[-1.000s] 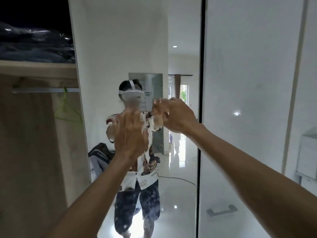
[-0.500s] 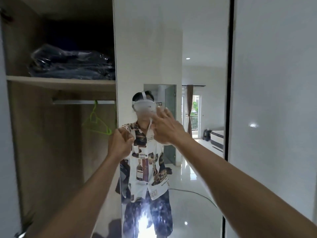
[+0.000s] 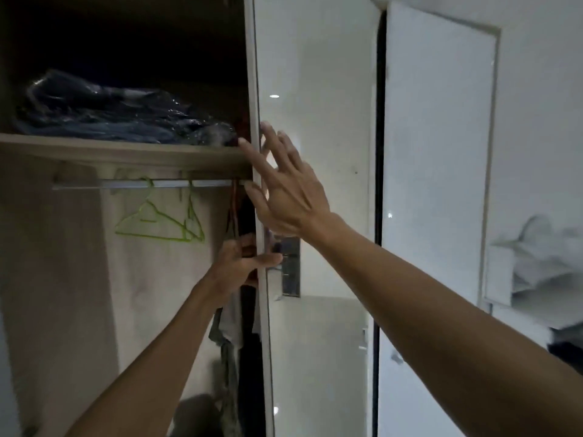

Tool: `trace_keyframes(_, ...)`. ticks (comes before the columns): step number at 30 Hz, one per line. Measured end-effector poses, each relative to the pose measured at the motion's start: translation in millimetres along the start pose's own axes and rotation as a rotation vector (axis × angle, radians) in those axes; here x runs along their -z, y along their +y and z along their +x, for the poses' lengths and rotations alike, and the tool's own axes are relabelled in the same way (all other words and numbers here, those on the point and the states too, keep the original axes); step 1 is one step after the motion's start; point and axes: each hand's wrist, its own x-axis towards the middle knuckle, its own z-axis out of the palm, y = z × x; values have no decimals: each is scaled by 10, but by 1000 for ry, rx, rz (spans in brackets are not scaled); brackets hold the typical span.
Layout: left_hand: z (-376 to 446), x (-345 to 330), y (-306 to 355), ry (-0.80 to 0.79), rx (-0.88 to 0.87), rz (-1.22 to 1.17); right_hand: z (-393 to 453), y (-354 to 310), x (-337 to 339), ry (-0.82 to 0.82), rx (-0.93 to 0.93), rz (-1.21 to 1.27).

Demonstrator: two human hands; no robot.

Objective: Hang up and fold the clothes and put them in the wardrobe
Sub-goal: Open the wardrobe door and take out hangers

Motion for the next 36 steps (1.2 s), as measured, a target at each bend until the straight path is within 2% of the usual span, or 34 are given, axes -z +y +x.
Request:
trace_keyframes(4, -98, -452, 252, -261, 30, -71, -42, -28, 481, 82, -50, -210)
trace_keyframes(6, -129, -768, 369, -320, 4, -33, -125, 75, 748, 95, -115, -303)
trace_keyframes(11, -141, -1693, 457, -320, -299, 361, -522, 533, 1357, 47, -228, -489)
trace_keyframes(14, -84, -2364, 426, -199, -417, 470, -765, 843, 1656, -25, -243, -583)
trace_keyframes(17, -14, -2989, 421, -115, -379, 515, -996, 1204, 1962, -170, -250, -728)
trace_keyframes(22, 59, -3591, 468, -142, -353, 564, -1362, 1666, 2301, -323, -315, -845)
trace_keyframes(27, 84, -3993, 526, -134, -256, 461, -1604, 1962, 2469, -371, -392, -808)
trace_keyframes(36, 228, -4249, 496, -167, -245, 543, -1749, 2248, 2583, -423, -451, -795)
